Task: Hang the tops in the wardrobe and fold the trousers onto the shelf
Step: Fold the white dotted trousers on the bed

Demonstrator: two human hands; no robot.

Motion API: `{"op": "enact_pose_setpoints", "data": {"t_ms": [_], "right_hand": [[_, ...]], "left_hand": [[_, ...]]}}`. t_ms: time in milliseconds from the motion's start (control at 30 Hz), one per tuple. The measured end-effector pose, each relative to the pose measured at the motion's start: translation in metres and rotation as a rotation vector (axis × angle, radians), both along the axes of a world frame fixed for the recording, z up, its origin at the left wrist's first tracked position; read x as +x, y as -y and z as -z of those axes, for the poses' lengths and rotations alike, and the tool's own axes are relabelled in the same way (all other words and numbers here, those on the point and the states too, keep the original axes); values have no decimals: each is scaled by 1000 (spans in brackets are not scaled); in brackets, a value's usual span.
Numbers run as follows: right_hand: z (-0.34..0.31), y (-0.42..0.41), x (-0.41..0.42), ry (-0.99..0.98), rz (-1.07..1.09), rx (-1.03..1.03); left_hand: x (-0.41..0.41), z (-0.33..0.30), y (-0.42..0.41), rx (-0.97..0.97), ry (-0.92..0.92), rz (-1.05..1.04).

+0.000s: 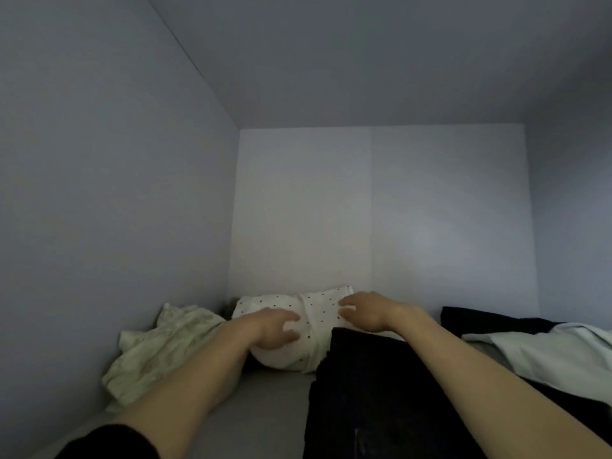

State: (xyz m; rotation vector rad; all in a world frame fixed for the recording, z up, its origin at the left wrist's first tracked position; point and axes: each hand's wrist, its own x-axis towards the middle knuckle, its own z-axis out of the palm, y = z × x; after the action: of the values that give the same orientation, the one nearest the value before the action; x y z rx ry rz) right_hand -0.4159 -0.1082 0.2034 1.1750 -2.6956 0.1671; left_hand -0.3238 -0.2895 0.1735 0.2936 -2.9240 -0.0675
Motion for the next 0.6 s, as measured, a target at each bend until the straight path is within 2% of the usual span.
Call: {"op": "enact_pose_setpoints", "data": {"t_ms": [133,267,333,433,600], "right_hand": [[-7,-28,27,-83,9,-171],[-7,-79,70,-330,218,-177],[1,-111,95,-389,300,-189],[17,-160,139,-390,394,-289],[61,-232,235,-357,548,-490]], "left_hand": [[29,-18,-23,121,-354,133],[57,-33,-70,311,-590,317],[73,-31,-101,377,-683,430],[103,-15,-150,452,-732,578],[165,32,-230,576,-621,785]]}}
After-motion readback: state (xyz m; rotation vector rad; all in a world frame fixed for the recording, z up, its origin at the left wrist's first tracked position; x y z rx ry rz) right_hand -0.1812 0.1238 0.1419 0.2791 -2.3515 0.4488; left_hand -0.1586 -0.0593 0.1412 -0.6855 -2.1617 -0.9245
